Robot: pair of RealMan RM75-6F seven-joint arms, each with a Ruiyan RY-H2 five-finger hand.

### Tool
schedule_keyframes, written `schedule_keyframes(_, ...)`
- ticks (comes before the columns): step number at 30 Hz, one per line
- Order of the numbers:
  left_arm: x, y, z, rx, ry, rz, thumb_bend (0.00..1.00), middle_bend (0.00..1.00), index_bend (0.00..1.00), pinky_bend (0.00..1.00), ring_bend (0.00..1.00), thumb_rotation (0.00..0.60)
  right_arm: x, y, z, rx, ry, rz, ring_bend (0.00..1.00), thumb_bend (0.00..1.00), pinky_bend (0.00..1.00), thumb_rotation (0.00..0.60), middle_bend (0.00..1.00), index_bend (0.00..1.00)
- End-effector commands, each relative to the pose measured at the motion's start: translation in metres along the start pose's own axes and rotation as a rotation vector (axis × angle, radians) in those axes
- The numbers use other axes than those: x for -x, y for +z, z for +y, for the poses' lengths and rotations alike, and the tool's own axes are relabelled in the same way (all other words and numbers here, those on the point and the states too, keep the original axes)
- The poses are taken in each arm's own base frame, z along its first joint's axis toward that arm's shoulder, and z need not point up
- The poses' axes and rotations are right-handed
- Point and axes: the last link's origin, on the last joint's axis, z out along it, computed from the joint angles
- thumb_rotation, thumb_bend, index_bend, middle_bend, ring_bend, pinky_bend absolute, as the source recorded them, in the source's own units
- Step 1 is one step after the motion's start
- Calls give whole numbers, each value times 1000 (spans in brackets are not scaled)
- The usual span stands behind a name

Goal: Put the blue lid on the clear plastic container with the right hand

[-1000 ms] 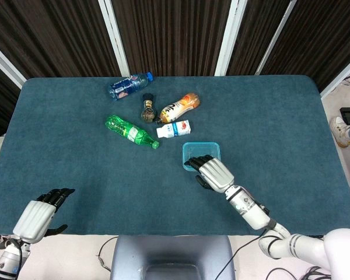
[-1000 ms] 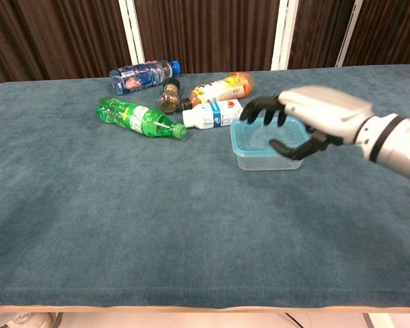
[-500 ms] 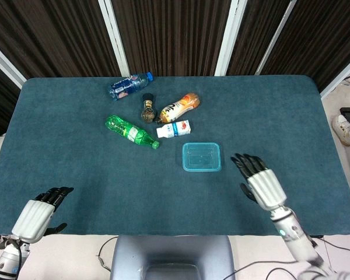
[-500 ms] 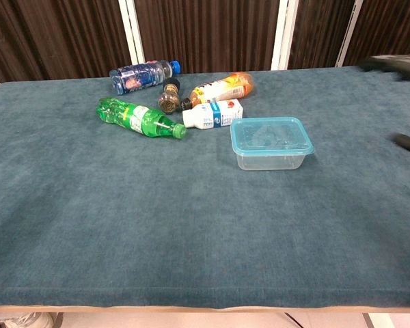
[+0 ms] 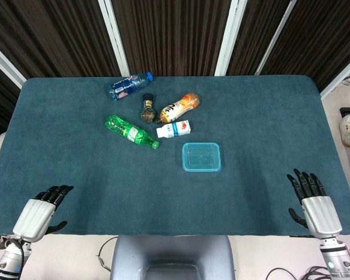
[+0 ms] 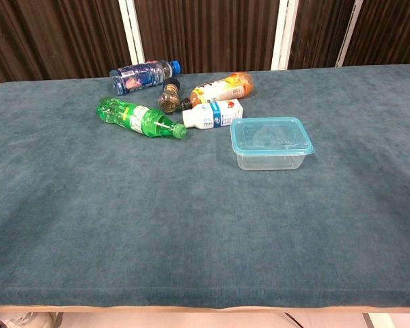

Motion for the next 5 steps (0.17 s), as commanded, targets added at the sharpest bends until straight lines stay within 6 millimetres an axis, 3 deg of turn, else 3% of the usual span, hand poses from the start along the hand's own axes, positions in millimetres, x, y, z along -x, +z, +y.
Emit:
schedule_keyframes(1,-1,0,-1,-1,-5,6,332,187,181,425,217,600,0,-2,-1,-1,-6,-1,10,400,137,600,40,0)
schedule_keyframes(5,-1,0,-2,-1,-12,7,332,186,181,425,217,600,1,-5,-1,-7,-9,5,10,401,137,600,40,0)
